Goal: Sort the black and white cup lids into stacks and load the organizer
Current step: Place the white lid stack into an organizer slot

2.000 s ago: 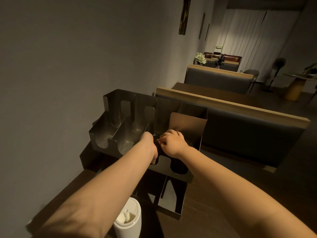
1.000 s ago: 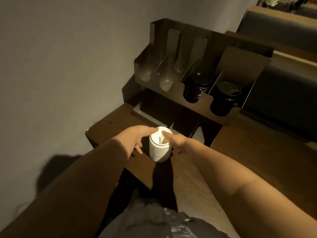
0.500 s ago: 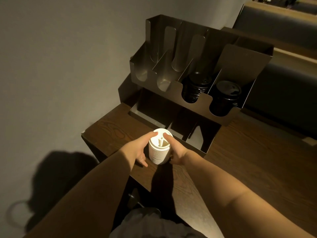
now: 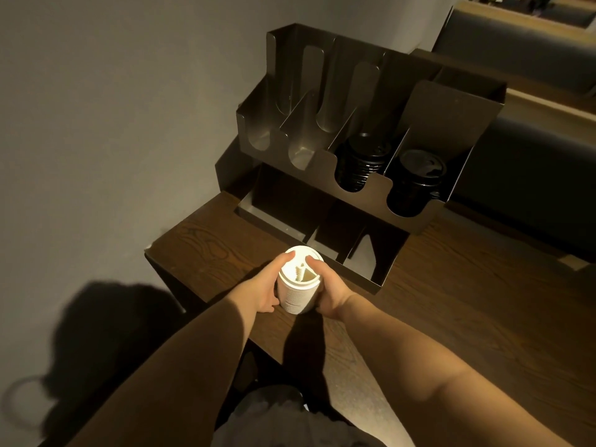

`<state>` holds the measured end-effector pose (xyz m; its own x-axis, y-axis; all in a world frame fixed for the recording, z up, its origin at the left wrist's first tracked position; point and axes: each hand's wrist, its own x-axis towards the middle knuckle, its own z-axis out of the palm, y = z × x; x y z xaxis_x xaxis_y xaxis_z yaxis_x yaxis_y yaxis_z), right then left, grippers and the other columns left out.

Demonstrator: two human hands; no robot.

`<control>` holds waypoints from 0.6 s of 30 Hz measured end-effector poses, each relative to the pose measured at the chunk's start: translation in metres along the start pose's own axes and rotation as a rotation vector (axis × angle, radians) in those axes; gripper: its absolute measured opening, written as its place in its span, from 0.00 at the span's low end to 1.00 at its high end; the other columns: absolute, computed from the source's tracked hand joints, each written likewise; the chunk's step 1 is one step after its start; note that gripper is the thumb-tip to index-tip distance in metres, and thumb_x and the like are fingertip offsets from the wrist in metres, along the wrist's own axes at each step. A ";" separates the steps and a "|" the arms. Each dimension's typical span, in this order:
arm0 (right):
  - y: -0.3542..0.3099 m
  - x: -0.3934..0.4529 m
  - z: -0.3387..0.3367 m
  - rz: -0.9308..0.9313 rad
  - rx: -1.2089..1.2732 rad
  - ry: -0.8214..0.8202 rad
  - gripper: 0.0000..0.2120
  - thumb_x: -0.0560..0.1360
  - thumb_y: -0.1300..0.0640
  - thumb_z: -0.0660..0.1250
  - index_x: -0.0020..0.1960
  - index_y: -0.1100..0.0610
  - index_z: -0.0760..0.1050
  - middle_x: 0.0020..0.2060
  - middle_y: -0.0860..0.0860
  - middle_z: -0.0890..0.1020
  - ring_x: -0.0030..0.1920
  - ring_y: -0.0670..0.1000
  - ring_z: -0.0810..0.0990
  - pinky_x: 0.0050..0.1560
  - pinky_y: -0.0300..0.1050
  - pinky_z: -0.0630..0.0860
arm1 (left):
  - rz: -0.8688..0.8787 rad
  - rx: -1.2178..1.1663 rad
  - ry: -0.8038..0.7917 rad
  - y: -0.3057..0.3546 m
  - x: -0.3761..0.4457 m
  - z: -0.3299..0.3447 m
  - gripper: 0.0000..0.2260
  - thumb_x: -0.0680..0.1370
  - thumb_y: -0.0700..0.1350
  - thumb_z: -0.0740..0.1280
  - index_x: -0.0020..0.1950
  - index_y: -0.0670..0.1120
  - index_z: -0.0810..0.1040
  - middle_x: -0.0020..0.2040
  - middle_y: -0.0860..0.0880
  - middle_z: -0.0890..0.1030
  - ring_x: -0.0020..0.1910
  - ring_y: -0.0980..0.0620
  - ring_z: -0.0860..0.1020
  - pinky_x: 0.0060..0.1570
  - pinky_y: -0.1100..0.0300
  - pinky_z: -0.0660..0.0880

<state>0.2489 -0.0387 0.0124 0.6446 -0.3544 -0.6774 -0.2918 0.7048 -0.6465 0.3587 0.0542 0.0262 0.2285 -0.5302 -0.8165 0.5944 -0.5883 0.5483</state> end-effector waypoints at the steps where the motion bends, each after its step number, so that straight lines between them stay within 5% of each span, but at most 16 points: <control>1: 0.001 0.001 0.001 -0.009 0.018 0.012 0.18 0.76 0.44 0.64 0.57 0.56 0.75 0.52 0.55 0.82 0.55 0.56 0.78 0.59 0.50 0.72 | 0.004 -0.011 -0.004 0.000 -0.001 0.002 0.38 0.71 0.68 0.65 0.75 0.51 0.63 0.74 0.44 0.67 0.73 0.38 0.61 0.72 0.42 0.53; 7: -0.015 0.000 0.018 -0.082 0.000 0.036 0.20 0.75 0.41 0.62 0.60 0.53 0.73 0.54 0.54 0.80 0.57 0.56 0.76 0.63 0.53 0.69 | 0.069 -0.031 0.034 0.031 -0.020 0.000 0.38 0.69 0.69 0.67 0.72 0.51 0.65 0.67 0.44 0.72 0.69 0.38 0.66 0.68 0.39 0.60; 11: -0.058 -0.006 0.039 -0.186 -0.018 0.019 0.25 0.73 0.40 0.65 0.64 0.53 0.73 0.58 0.55 0.79 0.59 0.57 0.76 0.62 0.55 0.70 | 0.167 -0.126 0.049 0.069 -0.039 -0.002 0.38 0.65 0.68 0.72 0.69 0.52 0.70 0.62 0.45 0.77 0.60 0.41 0.74 0.56 0.41 0.73; 18: -0.146 -0.029 0.075 -0.436 -0.141 -0.198 0.31 0.71 0.37 0.65 0.68 0.52 0.69 0.60 0.55 0.79 0.61 0.57 0.77 0.65 0.61 0.70 | 0.493 -0.065 0.094 0.151 -0.097 0.008 0.28 0.72 0.66 0.66 0.65 0.50 0.74 0.57 0.45 0.80 0.56 0.44 0.78 0.52 0.47 0.76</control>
<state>0.3259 -0.0853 0.1533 0.8457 -0.4646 -0.2626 -0.0491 0.4222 -0.9052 0.4199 0.0118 0.1900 0.5609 -0.6759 -0.4781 0.4449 -0.2410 0.8626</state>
